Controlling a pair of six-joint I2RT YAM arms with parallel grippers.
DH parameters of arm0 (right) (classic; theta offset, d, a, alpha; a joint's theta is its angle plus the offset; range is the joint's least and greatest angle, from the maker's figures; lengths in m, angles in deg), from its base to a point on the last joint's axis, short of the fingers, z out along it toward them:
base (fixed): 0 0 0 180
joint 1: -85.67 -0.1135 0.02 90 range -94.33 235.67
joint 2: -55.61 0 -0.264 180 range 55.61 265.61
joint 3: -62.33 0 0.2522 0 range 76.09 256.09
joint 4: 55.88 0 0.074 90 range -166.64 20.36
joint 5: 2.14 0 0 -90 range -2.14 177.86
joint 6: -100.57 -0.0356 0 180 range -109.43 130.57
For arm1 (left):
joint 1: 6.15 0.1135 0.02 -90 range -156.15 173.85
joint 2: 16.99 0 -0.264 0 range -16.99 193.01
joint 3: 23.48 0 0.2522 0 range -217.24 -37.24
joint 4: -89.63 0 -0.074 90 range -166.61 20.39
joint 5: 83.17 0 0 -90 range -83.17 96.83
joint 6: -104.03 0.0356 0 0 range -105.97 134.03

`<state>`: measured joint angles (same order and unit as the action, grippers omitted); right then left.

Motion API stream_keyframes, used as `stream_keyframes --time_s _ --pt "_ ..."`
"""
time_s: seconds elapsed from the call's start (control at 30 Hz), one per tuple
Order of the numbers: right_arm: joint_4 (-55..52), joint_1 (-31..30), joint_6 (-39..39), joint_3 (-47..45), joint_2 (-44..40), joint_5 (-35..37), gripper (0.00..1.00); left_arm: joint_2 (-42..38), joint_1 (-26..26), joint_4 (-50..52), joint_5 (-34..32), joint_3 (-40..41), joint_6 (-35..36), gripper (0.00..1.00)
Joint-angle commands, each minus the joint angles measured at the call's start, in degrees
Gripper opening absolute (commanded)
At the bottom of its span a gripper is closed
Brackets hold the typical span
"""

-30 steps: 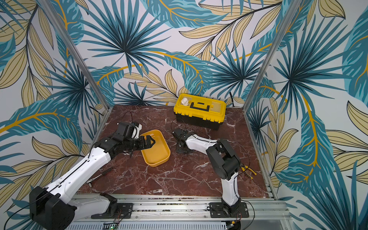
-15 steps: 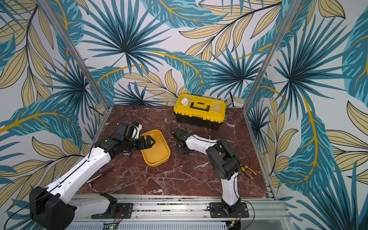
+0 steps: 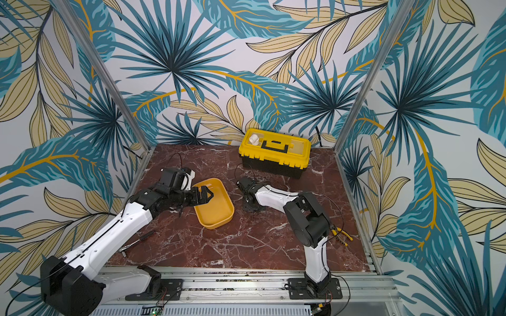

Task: Take the file tool out of the storage box
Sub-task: Adjust the file tool at the center of the board, then reset both arms

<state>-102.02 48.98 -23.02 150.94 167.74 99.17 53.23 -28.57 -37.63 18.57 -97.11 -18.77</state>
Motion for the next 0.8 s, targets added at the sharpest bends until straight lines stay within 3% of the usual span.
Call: stream_keyframes --time_s 0.0,0.2,0.33,0.5,0.57,0.77 --pt "-4.1 0.0 1.1 -0.3 -4.9 -0.4 0.25 -1.1 0.1 0.9 -0.5 0.6 0.5 1.00" --pt "-10.3 0.0 3.6 1.3 -12.9 0.9 0.30 -0.3 0.1 1.7 -1.2 -1.0 1.1 1.00" --pt "-12.7 0.1 5.5 1.0 -19.0 1.7 0.41 -0.2 0.1 2.7 -3.2 -2.5 2.4 1.00" --pt "-13.5 1.3 8.6 -1.2 -27.0 1.6 0.77 -0.3 0.2 3.9 -7.2 -3.8 4.5 1.00" --pt "-13.5 3.0 10.0 -2.8 -30.6 1.4 0.99 -0.3 0.5 3.9 -8.5 -3.9 5.1 1.00" --pt "-12.7 10.6 14.1 -8.0 -40.3 1.4 1.00 -1.1 1.4 1.4 -13.1 -2.5 5.9 1.00"
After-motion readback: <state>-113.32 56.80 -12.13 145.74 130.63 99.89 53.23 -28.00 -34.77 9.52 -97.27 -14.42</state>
